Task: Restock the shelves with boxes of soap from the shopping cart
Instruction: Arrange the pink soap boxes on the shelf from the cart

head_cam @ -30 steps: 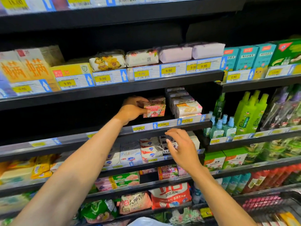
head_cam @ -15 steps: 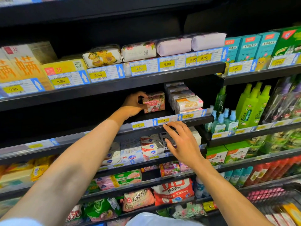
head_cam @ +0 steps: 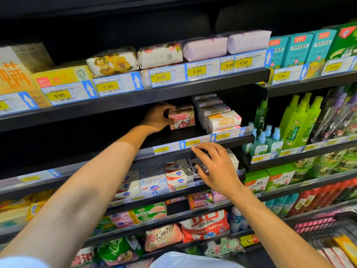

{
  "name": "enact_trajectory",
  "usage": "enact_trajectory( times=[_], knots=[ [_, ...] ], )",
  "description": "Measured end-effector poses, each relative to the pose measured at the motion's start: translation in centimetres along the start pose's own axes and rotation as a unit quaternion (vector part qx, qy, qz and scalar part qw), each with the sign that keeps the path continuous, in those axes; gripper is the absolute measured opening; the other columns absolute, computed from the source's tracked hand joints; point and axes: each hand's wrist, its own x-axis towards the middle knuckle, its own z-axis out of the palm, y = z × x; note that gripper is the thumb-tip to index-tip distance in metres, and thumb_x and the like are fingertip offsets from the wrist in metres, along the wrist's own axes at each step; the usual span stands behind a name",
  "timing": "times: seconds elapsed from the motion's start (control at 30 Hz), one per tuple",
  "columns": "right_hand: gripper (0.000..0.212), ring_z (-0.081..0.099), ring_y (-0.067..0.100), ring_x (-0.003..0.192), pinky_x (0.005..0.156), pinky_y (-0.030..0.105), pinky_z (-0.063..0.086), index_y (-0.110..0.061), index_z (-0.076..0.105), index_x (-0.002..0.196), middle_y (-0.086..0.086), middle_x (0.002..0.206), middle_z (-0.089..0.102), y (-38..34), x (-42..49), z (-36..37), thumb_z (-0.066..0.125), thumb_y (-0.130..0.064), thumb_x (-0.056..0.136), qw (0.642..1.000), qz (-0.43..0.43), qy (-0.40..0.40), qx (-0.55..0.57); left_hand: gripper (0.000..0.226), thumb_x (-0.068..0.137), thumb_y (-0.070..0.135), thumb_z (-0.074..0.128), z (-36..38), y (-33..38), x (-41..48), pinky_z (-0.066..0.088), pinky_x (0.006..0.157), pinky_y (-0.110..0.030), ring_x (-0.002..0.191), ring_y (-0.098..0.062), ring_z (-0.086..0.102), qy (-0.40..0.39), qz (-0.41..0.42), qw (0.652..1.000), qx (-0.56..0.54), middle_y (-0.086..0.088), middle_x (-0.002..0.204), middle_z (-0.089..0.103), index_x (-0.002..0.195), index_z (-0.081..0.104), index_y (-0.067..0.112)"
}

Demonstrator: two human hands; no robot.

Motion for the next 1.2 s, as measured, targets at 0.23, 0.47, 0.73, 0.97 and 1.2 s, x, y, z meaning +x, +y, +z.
enact_trajectory(
  times=[0.23,0.47,0.73,0.97,1.2],
  knots=[
    [0.053,0.048,0.037,0.131,0.114,0.050,0.039,-0.007,0.051,0.146,0.014,0.141,0.052,-0.6,0.1,-0.9,0.061,-0.022,0.096,0.998,-0.008,-0.047,-0.028,0.062,0.089,0.026,0.076,-0.8,0.8,-1.6,0.029,0.115,-0.026,0.141,-0.022,0.039,-0.002,0.009,0.999,0.038,-0.005,0.154,0.042,0.145,0.052,0.019],
    [0.060,0.042,0.037,0.138,0.120,0.049,0.033,-0.007,0.043,0.151,0.016,0.147,0.048,-2.2,-1.5,-5.2,0.058,-0.026,0.097,0.990,0.045,-0.125,-0.042,0.051,0.100,0.044,0.056,-2.7,4.0,-10.2,0.034,0.109,-0.026,0.137,-0.020,0.045,-0.023,0.018,0.996,0.084,0.003,0.150,0.050,0.147,0.048,0.027],
    [0.068,0.035,0.037,0.147,0.122,0.053,0.029,-0.012,0.037,0.157,0.015,0.158,0.040,-2.1,-7.7,-9.8,0.049,-0.047,0.100,0.953,0.178,-0.227,-0.090,0.053,0.093,0.037,0.057,2.1,7.5,-16.5,0.039,0.111,-0.041,0.128,-0.029,0.052,-0.044,0.220,0.965,0.132,-0.010,0.138,0.058,0.137,0.057,0.008],
    [0.068,0.046,0.039,0.139,0.116,0.053,0.039,-0.013,0.044,0.152,0.015,0.151,0.048,-5.2,-19.1,-15.7,0.047,-0.048,0.093,0.863,0.405,-0.260,-0.154,0.057,0.091,0.044,0.049,13.1,11.5,-18.8,0.042,0.111,-0.044,0.132,-0.031,0.052,-0.205,0.300,0.929,0.076,-0.011,0.144,0.054,0.138,0.057,0.013],
    [0.073,0.043,0.040,0.140,0.116,0.052,0.038,-0.012,0.044,0.151,0.017,0.150,0.049,-11.5,-30.8,-22.8,0.067,-0.044,0.089,0.735,0.592,-0.252,-0.215,0.062,0.094,0.051,0.047,24.3,19.1,-23.5,0.033,0.118,-0.044,0.139,-0.029,0.043,-0.320,0.423,0.847,0.030,-0.007,0.149,0.049,0.143,0.053,0.015]
  ],
)
